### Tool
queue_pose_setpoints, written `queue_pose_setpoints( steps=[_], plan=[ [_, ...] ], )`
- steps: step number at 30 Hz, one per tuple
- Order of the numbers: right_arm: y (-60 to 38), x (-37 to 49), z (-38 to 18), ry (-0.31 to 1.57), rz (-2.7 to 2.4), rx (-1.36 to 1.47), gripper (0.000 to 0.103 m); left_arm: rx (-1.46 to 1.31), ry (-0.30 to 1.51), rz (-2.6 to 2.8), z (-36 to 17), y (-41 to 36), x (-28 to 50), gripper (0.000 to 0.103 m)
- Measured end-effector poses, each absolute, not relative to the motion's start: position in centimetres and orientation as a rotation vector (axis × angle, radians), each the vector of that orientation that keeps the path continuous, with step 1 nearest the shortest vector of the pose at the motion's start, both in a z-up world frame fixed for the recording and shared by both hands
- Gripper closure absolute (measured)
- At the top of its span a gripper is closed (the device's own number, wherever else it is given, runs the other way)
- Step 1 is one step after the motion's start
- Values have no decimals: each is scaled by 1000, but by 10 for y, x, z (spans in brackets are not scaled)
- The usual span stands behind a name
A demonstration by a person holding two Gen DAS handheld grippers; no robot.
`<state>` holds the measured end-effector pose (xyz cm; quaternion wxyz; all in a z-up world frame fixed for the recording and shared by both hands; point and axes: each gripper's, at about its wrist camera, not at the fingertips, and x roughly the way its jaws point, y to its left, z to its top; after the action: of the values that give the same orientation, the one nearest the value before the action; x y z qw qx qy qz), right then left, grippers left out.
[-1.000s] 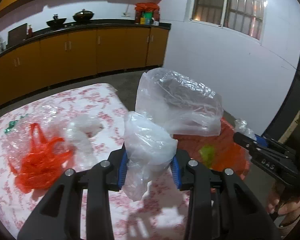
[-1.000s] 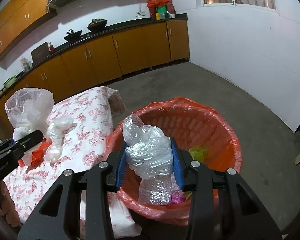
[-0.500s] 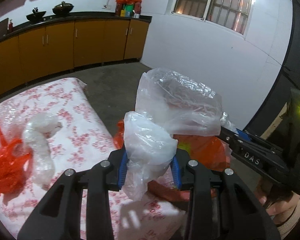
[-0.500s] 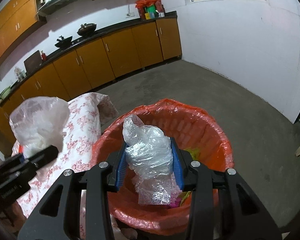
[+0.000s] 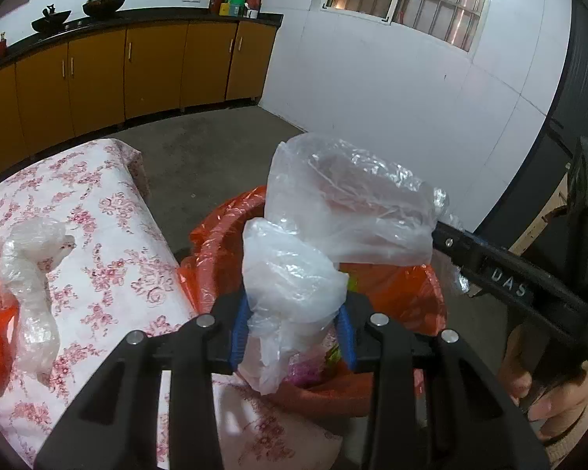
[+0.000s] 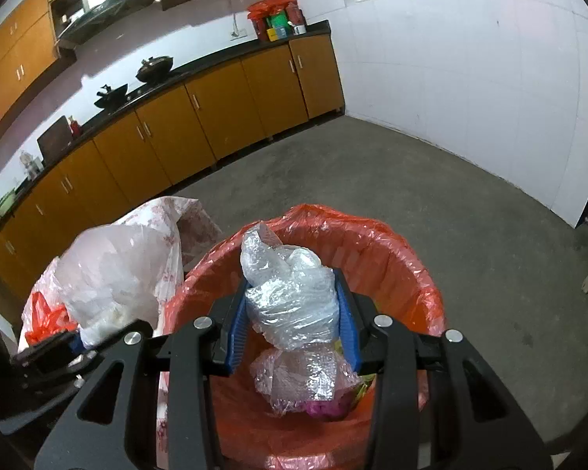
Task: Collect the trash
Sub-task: 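Carry the white bag and clear bag over the orange basket with both grippers, then open both grippers to drop the bags into the orange basket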
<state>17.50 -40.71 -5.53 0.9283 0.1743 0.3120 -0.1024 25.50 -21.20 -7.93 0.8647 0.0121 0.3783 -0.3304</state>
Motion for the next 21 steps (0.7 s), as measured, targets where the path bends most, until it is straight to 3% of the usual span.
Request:
queue_pose_setpoints(
  steps=[3,5,10,21],
  plan=[
    [-412,177,-54,632,-211,381,62,27,800,-693,-82,-217,258,63],
    [-417,175,-54,625,-211,401,60,32,806,-685,-84,-219,259,55],
    [-423,169,-57,620,-228,413,48,29,825,-660,-92,-214,264,44],
    [-402,168,-53,643,-230,323,47,60,783,-496,-92,-169,254,35]
  ],
)
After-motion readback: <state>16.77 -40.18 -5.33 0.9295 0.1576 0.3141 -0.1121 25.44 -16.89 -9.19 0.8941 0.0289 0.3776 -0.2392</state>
